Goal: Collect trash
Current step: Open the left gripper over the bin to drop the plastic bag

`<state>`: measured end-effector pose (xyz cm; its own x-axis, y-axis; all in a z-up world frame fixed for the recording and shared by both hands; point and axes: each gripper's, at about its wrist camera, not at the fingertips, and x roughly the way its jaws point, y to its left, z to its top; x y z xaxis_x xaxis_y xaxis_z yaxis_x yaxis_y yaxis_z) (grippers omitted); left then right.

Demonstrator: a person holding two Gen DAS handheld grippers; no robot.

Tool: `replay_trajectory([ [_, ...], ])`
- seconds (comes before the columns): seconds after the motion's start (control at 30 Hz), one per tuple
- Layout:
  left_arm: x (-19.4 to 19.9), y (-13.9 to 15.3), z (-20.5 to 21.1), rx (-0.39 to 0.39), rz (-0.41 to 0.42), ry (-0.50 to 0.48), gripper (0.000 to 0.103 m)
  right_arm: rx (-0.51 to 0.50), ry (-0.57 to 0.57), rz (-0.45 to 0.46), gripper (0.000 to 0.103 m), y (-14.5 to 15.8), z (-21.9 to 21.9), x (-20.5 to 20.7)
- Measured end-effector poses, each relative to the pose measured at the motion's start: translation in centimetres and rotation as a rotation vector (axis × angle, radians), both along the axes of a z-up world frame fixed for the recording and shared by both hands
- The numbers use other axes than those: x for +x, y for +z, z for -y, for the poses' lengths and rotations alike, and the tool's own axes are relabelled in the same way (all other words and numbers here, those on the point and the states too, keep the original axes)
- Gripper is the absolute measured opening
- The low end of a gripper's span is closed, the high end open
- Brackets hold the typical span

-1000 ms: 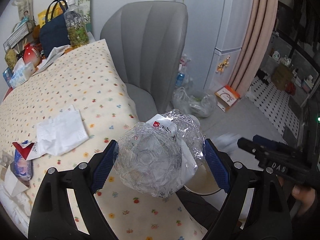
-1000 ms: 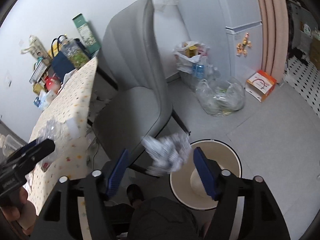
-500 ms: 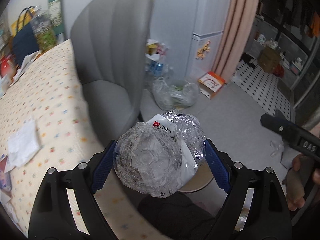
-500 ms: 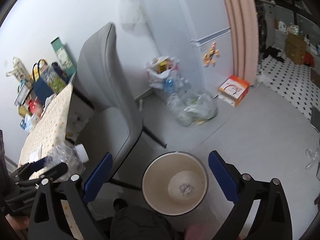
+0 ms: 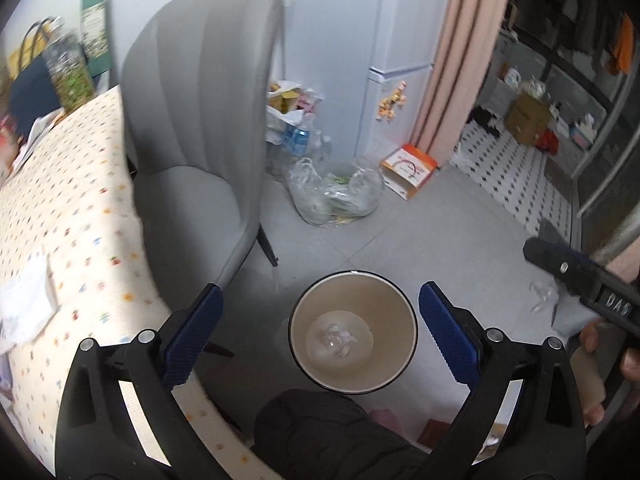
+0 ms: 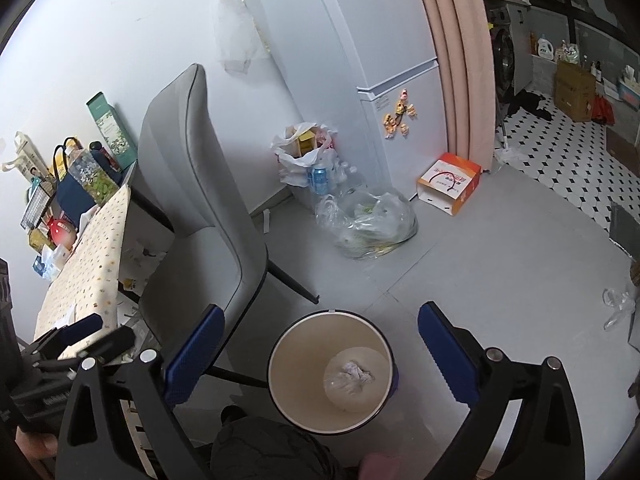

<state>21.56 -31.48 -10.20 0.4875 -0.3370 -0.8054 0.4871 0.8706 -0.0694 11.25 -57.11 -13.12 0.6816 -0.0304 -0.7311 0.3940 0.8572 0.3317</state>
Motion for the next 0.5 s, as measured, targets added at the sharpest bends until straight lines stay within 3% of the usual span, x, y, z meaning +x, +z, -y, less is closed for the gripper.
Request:
replay_trajectory([
  [0.5, -2.9, 5.7, -10.4, -0.179, 0.118, 0.179, 0.097, -0.046, 0.121, 0.040, 0.095, 3.0, -6.5, 0.7],
])
